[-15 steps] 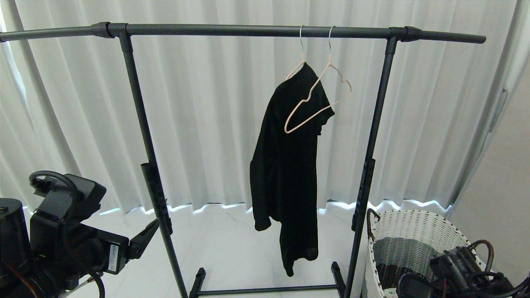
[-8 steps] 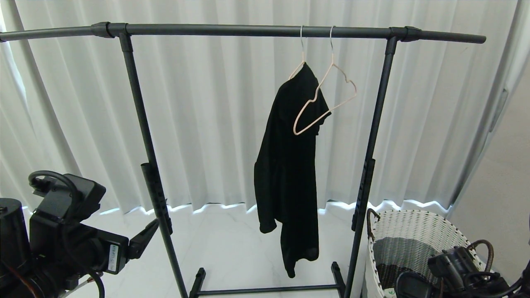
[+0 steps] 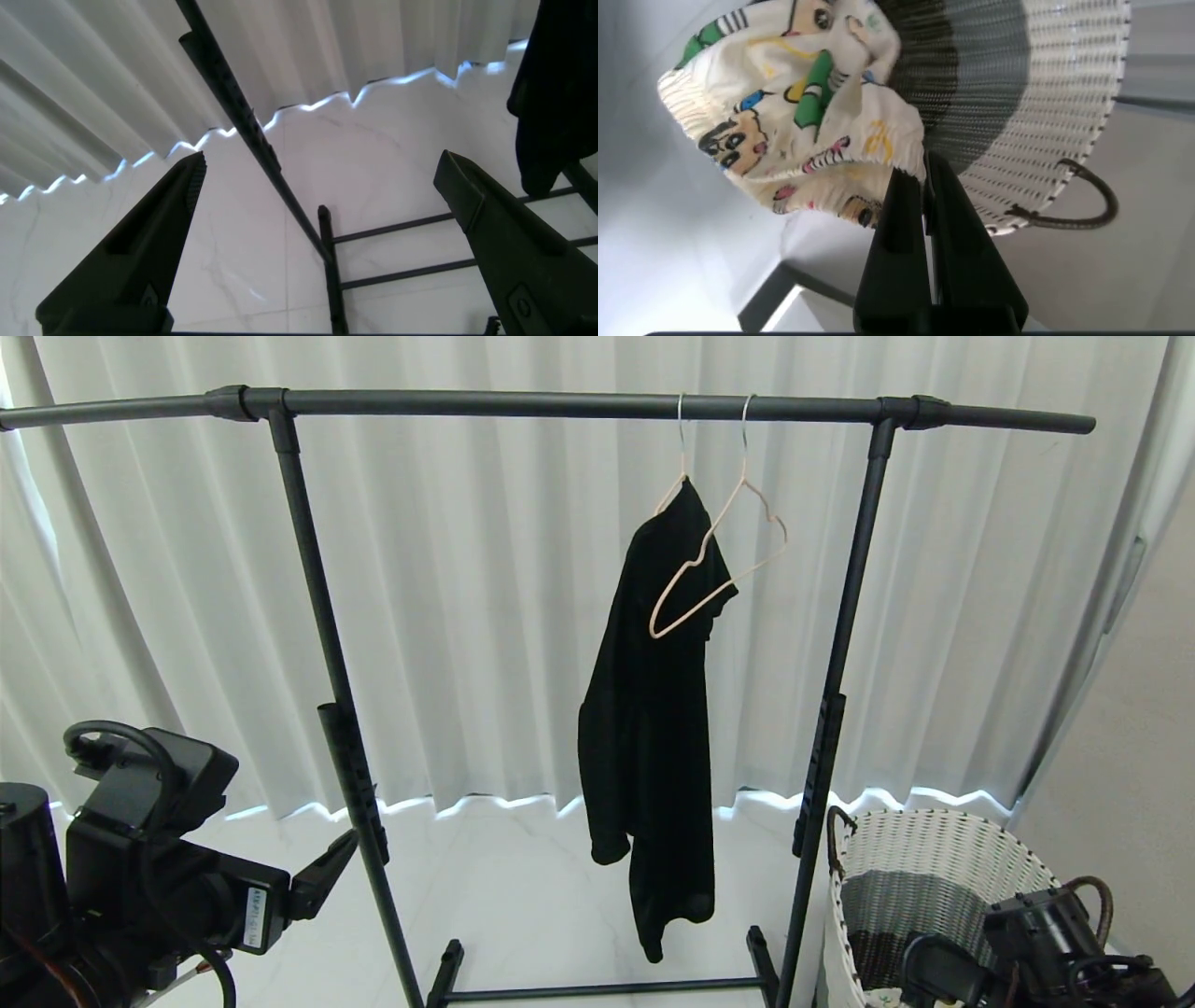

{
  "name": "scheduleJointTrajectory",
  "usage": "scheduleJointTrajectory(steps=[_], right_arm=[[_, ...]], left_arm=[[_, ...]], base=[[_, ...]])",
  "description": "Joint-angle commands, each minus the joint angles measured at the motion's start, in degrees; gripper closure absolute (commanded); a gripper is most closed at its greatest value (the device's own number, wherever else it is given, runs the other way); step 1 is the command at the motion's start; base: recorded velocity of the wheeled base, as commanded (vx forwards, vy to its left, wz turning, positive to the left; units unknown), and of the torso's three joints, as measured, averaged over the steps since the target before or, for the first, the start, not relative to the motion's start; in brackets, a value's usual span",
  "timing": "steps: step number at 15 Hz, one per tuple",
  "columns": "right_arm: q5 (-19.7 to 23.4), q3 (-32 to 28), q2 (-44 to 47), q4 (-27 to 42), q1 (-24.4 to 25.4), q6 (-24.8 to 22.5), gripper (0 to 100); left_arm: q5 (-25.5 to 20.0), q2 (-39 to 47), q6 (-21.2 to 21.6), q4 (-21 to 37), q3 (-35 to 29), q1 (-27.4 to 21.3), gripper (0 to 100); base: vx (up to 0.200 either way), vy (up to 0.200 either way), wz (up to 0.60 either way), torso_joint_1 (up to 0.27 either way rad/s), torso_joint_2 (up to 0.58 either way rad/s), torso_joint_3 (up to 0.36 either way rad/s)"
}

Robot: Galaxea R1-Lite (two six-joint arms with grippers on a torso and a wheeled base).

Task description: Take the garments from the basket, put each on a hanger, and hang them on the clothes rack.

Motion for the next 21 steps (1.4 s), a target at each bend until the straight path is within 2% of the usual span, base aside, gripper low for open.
scheduleJointTrajectory(steps=[1,2,4,5,6,7,8,9,10,11,15,17,19,21], right_arm=[[-0.1,-2.7,-7.8,0.7,-0.1,2.4,100],[-0.1,-6.7,-11.3,4.7,-0.4,3.1,100],[0.0,-19.9,-19.9,26.2,-0.6,4.7,100],[0.2,-28.5,-22.8,39.4,0.3,8.1,100],[0.2,-35.8,-24.0,49.0,1.9,12.3,100],[0.1,-38.8,-24.3,52.7,2.7,14.3,100],[0.1,-48.0,-24.9,62.1,5.5,20.4,100],[0.1,-52.0,-24.9,65.9,6.6,22.5,100],[0.1,-52.0,-24.9,65.9,6.6,22.5,100],[0.1,-57.8,-24.8,70.7,8.6,23.6,100],[0.1,-61.2,-23.5,71.0,12.6,23.7,100],[0.3,-63.4,-21.9,71.0,15.0,25.2,100],[0.6,-67.8,-18.9,70.9,19.0,29.6,100],[2.4,-73.5,-15.2,70.9,22.7,33.1,100]], left_arm=[[0.0,0.0,0.1,0.0,0.0,0.0,0],[0.0,0.0,0.1,0.0,0.0,0.0,0],[0.0,0.0,0.0,0.0,0.0,0.0,0],[0.0,0.0,0.1,0.0,0.0,0.0,0],[0.0,0.0,0.1,0.0,-0.1,0.0,0],[0.0,0.0,0.1,0.0,-0.1,0.0,0],[0.0,0.0,0.2,-0.1,-0.3,0.0,0],[0.0,-0.1,0.2,-0.1,-0.4,0.0,0],[0.0,-0.1,0.2,-0.1,-0.4,0.0,0],[0.1,-0.2,0.2,-1.1,-0.3,0.0,0],[0.2,-0.2,0.2,-2.9,-0.3,0.0,0],[0.1,-0.2,0.2,-4.3,0.0,-0.4,0],[-0.5,-1.2,-0.4,-5.1,-0.1,-4.0,0],[-4.9,-3.2,-0.4,-5.1,0.1,-10.7,0]], base=[[0.000,0.000,0.00,0.000,0.00,0.000],[0.000,0.000,0.00,0.000,0.00,0.000],[0.000,0.000,0.00,0.000,0.00,0.000],[0.000,0.000,0.00,0.000,0.00,0.000],[-0.200,0.000,0.00,0.007,0.00,0.002],[-0.200,0.000,0.00,0.002,0.00,0.002],[-0.200,0.000,0.00,0.012,0.01,-0.007],[-0.200,0.000,0.00,0.002,0.00,-0.002],[-0.200,0.000,0.00,-0.007,0.01,0.007],[-0.200,0.000,0.00,-0.007,0.01,0.002],[-0.200,0.000,0.00,0.001,0.00,0.007],[0.000,0.000,0.00,0.000,0.00,0.000],[0.000,0.000,0.00,0.000,0.00,0.000],[0.000,0.000,0.00,0.000,0.00,0.000]])
